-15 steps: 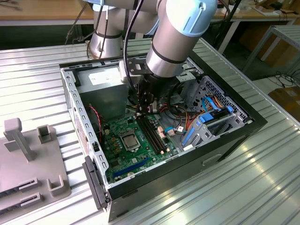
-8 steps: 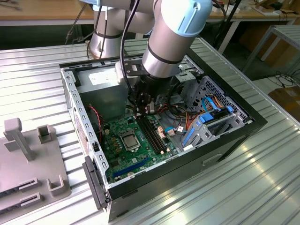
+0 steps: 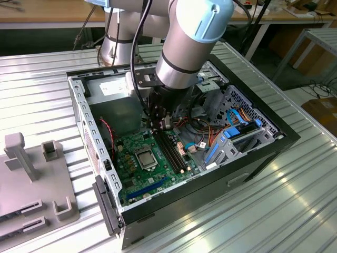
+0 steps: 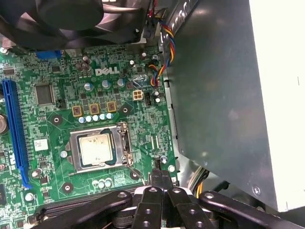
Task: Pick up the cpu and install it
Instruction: 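Install the first cpu locking lever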
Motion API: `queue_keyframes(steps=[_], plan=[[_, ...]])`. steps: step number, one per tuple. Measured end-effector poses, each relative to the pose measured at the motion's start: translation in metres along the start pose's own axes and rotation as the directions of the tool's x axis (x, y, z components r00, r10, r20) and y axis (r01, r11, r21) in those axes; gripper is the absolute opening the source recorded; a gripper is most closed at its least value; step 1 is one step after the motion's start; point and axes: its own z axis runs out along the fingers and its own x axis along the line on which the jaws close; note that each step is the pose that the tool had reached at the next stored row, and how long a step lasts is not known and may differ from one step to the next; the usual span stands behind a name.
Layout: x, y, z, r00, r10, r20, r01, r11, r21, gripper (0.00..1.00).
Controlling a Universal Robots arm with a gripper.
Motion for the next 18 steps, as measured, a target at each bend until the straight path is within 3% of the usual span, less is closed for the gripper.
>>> queue_keyframes(steps=[4,18], plan=[[0.0023,-0.0004,-0.0003,1.0000,-0.008,-0.0053,0.008,1.0000,-0.0006,0.11],[0.0083,-0.0021,-0.0011,0.9999,-0.008,-0.0067,0.008,1.0000,-0.0004,0.11]])
